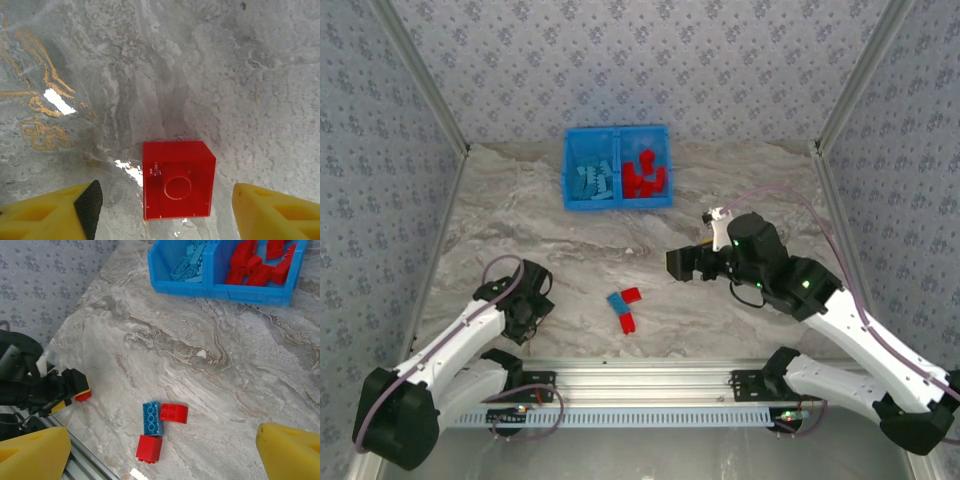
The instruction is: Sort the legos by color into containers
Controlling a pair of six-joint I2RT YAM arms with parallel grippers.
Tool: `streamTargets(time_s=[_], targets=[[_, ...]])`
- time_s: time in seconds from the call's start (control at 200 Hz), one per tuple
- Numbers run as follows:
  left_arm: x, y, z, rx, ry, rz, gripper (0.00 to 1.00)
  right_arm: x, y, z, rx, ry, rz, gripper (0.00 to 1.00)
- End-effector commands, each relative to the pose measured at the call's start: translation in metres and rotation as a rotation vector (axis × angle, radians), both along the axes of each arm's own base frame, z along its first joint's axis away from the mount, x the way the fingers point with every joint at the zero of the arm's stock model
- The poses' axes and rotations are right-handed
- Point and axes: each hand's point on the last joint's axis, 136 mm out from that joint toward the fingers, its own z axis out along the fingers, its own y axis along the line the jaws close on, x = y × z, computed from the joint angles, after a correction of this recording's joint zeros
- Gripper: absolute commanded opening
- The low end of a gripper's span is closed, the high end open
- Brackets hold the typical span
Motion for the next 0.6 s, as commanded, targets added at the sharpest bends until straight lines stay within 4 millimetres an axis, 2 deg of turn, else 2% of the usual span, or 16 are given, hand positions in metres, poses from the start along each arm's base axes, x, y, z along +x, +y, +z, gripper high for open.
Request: streamTargets(time_s=[0.0,0.155,0.285,0.405,0.5,0.6], targets=[[0.003,0.004,-0.001,0.019,-0.006,-0.005,0.65,-0.004,-0.011,0.002,-0.014,0.016,-0.051,0.98],[0.003,0.005,-0.011,0.005,-0.024,-0.007,0.52,-0.005,-0.019,0.004,-0.031,0.012,-0.090,0.98],[0.007,0.006,-0.010,0.010,-0.025,-0.034,0.44,-0.004,-0.020,-0.003,-0.035,0.017,-0.115,0.98],[0.007,0.006,-0.003,0.003,-0.014,-0.058,0.32,0.002,-0.016,0.003,-0.018,-0.010,-0.122,0.99],[0.018,-0.006,0.021,-0.041,-0.055,-0.115,0.24,0.011,-0.015,0.009,-0.037,-0.040,-0.139,1.00],[0.039,-0.022,0.073,-0.089,-0.160,-0.186,0.22,0.020,-0.016,0.018,-0.063,-0.075,-0.165,1.00]])
